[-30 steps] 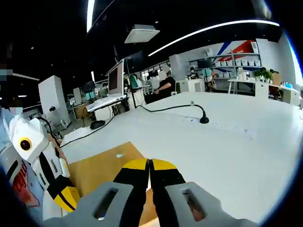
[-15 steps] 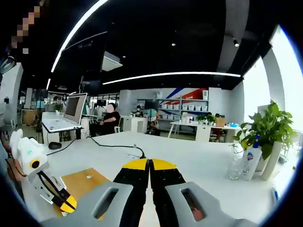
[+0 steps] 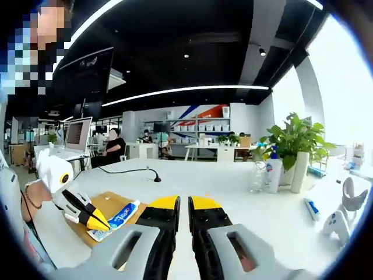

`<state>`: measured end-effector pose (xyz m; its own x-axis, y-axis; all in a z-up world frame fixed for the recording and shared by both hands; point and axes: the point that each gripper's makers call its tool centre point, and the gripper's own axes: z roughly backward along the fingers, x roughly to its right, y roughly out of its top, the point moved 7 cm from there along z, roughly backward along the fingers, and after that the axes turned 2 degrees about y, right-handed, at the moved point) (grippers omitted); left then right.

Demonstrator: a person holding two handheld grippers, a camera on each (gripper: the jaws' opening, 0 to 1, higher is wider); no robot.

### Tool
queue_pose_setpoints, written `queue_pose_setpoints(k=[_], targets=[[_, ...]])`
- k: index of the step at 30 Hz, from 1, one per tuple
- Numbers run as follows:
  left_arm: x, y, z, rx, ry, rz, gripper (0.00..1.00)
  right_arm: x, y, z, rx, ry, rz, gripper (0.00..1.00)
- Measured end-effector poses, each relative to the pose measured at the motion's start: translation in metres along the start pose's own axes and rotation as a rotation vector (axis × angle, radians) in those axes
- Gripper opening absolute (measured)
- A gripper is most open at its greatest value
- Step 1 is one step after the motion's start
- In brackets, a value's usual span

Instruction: Pick up the toothpaste unscrew the cap squeeze it onto the small board screw the cap back on and return it to the table

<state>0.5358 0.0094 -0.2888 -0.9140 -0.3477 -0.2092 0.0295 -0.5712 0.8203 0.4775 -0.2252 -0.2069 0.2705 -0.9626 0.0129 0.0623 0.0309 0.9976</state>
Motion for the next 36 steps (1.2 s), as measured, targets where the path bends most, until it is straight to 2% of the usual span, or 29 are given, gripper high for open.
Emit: queue_pose_setpoints(k=[1,3,4,5,6,9,10,12,14,15,17,20,24,29,32,36], targets=[[0.000,0.000,0.000,-0.007,-0.013,0.028,0.00,0.000,-0.002,0.000,0.002,-0.003,-0.008,0.05],[-0.003,0.002,0.002,-0.015,-0.021,0.018,0.00,-0.001,-0.005,-0.003,0.002,0.009,-0.028,0.05],[-0.010,0.002,0.005,-0.023,0.033,0.023,0.00,-0.003,-0.006,-0.004,0.000,0.015,-0.030,0.05],[-0.015,0.005,0.009,-0.004,0.086,0.022,0.00,-0.004,-0.006,-0.005,-0.001,0.019,-0.029,0.05],[-0.020,0.010,0.018,0.027,0.132,0.003,0.00,-0.006,-0.006,-0.006,-0.006,0.025,-0.022,0.05],[-0.027,0.025,0.053,0.196,0.192,0.113,0.00,-0.006,-0.006,-0.007,-0.014,0.027,-0.011,0.06],[-0.033,0.028,0.070,0.278,0.247,0.169,0.00,-0.005,-0.006,-0.008,-0.012,0.024,-0.014,0.06],[-0.044,0.026,0.100,0.383,0.379,0.254,0.00,-0.003,-0.005,-0.009,-0.002,0.016,-0.027,0.06],[-0.056,0.015,0.130,0.434,0.521,0.331,0.00,-0.003,-0.004,-0.010,0.003,0.006,-0.030,0.06],[-0.060,0.011,0.140,0.447,0.571,0.360,0.00,-0.002,-0.004,-0.010,0.001,-0.001,-0.026,0.06],[-0.072,-0.004,0.172,0.501,0.716,0.442,0.00,-0.001,-0.003,-0.010,0.002,-0.014,-0.014,0.06],[-0.085,-0.028,0.220,0.595,0.894,0.535,0.00,0.002,-0.003,-0.009,0.007,-0.024,-0.009,0.06],[-0.081,-0.047,0.242,0.533,0.982,0.540,0.00,0.006,-0.002,-0.007,0.008,-0.035,-0.018,0.06],[-0.070,-0.057,0.240,0.508,1.019,0.533,0.00,0.005,0.000,-0.008,0.009,-0.032,-0.019,0.05],[-0.067,-0.057,0.236,0.446,1.015,0.495,0.01,-0.003,-0.001,-0.009,0.007,-0.020,-0.009,0.05],[-0.064,-0.053,0.232,0.460,0.983,0.470,0.08,-0.005,-0.004,-0.008,-0.013,-0.002,-0.020,0.06]])
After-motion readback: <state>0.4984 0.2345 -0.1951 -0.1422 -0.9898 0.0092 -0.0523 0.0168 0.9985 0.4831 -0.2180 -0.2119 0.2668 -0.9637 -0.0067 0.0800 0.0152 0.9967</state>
